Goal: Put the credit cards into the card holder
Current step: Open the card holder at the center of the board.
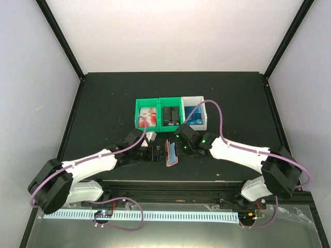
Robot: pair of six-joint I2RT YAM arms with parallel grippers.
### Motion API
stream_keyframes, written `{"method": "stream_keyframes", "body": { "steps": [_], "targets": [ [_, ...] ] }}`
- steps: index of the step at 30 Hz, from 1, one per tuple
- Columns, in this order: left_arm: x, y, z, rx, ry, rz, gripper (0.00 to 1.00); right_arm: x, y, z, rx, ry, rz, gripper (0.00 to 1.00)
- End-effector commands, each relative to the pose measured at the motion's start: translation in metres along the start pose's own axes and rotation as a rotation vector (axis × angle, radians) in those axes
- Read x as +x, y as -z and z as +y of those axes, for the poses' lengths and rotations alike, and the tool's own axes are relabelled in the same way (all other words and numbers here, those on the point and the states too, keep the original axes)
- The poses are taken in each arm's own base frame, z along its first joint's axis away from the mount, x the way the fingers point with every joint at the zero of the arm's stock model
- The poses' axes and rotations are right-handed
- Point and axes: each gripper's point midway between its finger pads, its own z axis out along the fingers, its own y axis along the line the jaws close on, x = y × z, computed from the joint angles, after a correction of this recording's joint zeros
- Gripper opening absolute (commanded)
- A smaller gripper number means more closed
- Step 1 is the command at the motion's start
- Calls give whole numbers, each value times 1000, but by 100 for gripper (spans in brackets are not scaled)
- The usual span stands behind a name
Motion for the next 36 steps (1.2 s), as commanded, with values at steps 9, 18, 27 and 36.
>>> {"method": "stream_keyframes", "body": {
  "steps": [9, 18, 27, 36],
  "targets": [
    [-17, 11, -12, 11, -9, -58, 86, -10, 5, 9, -37, 12, -26, 1],
    [-14, 1, -16, 31, -8, -12, 88, -10, 6, 9, -32, 18, -24, 1],
    [-20, 8, -26, 60, -20, -28, 98, -11, 7, 10, -38, 18, -28, 1],
    [-20, 6, -23, 31, -75, -14, 99, -11, 9, 14, -63, 16, -26, 1]
  ]
}}
